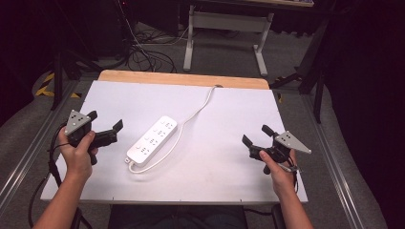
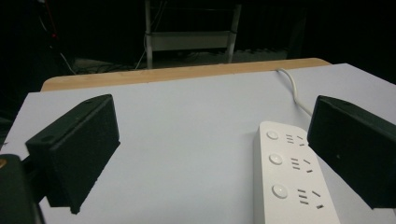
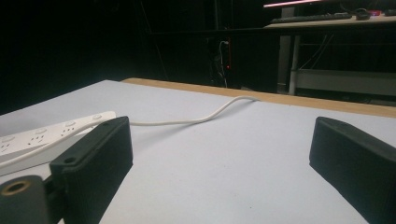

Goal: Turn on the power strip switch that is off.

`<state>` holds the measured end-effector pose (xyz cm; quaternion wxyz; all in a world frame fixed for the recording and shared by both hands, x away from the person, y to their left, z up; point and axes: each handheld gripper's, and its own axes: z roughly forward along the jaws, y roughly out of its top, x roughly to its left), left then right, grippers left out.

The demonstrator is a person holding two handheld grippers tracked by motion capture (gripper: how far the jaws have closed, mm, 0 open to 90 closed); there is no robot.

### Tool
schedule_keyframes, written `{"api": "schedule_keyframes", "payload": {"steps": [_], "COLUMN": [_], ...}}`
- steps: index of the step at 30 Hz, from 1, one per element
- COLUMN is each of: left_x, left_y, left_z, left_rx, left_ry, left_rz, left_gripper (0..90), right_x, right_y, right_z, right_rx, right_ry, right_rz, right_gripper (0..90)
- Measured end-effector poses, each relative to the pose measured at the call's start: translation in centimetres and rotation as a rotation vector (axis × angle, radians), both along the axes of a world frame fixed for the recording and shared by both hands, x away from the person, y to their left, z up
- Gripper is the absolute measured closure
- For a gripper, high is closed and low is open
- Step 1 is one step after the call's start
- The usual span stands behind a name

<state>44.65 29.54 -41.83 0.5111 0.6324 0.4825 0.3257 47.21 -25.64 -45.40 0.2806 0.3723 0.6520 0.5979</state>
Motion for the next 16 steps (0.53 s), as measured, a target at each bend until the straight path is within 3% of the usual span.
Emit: {"api": "schedule_keyframes", "payload": {"steps": [7, 16], "left_x": [0.19, 0.22], "left_y": [0.29, 0.22], "left_z": [-0.13, -0.27], "left_rx": [-0.02, -0.013], "left_ry": [-0.003, -0.012], "left_rz": [0.049, 0.045], "left_gripper": [1.7, 2.3], "right_x": [0.02, 0.01], "right_y": [0.01, 0.02], "right_z": [-0.01, -0.01], "right_rx": [0.0, 0.0], "right_ry": [0.0, -0.001], "right_rz": [-0.002, -0.005], "right_gripper": [6.5, 6.4]}}
